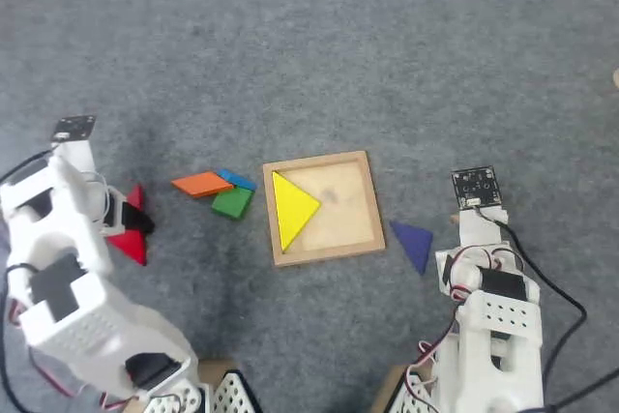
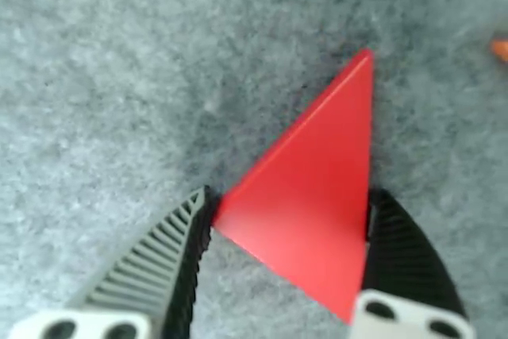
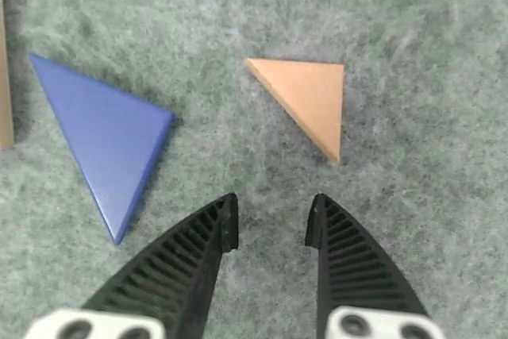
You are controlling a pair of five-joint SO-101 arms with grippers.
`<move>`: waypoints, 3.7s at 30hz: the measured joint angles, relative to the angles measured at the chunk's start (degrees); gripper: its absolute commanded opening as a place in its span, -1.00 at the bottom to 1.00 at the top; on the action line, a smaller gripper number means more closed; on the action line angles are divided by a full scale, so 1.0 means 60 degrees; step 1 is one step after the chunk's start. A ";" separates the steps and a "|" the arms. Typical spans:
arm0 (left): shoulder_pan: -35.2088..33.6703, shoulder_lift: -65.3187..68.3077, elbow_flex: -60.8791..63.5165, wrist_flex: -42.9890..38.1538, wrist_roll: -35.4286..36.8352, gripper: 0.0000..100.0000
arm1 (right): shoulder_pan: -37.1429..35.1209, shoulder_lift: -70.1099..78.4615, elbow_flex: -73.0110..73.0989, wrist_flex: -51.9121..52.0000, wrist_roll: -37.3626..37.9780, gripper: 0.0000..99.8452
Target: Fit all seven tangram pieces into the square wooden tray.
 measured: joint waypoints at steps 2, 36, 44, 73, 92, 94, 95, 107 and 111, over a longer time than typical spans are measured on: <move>0.0088 0.0015 -0.0088 0.0147 0.0015 -0.46 | 0.0000 0.0000 0.0000 0.0000 0.0000 -0.69; 0.0220 0.0044 -0.0396 0.0615 0.0366 -0.71 | 0.0000 0.0000 0.0000 0.0000 0.0000 -0.69; 0.0220 -0.1055 -0.0396 0.1245 0.0454 -0.71 | 0.0000 0.0000 0.0000 0.0000 0.0000 -0.69; 0.9128 -0.2784 -0.1451 0.2139 0.0835 -0.71 | 0.0000 0.0000 0.0000 0.0000 0.0000 -0.69; 1.0564 -0.0952 -0.1451 0.1099 -0.2315 -0.70 | 0.0396 0.0000 0.0000 0.0000 -0.0015 -0.69; 1.0564 -0.0923 -0.1451 0.1099 -0.2505 -0.70 | 0.0396 0.0000 0.0000 0.0000 -0.0015 -0.69; 1.0564 -0.0923 -0.1451 0.1099 -0.2667 -0.70 | 0.0396 0.0000 0.0000 0.0000 -0.0015 -0.69; 1.1077 -0.0923 -0.0850 0.0484 -0.2901 -0.70 | 0.2168 0.0000 -0.0029 -0.0366 -0.0747 -0.69; 1.1092 -0.0923 -0.0806 0.0484 -0.2872 -0.55 | 0.2168 0.0000 -0.0029 -0.0366 -0.0777 -0.69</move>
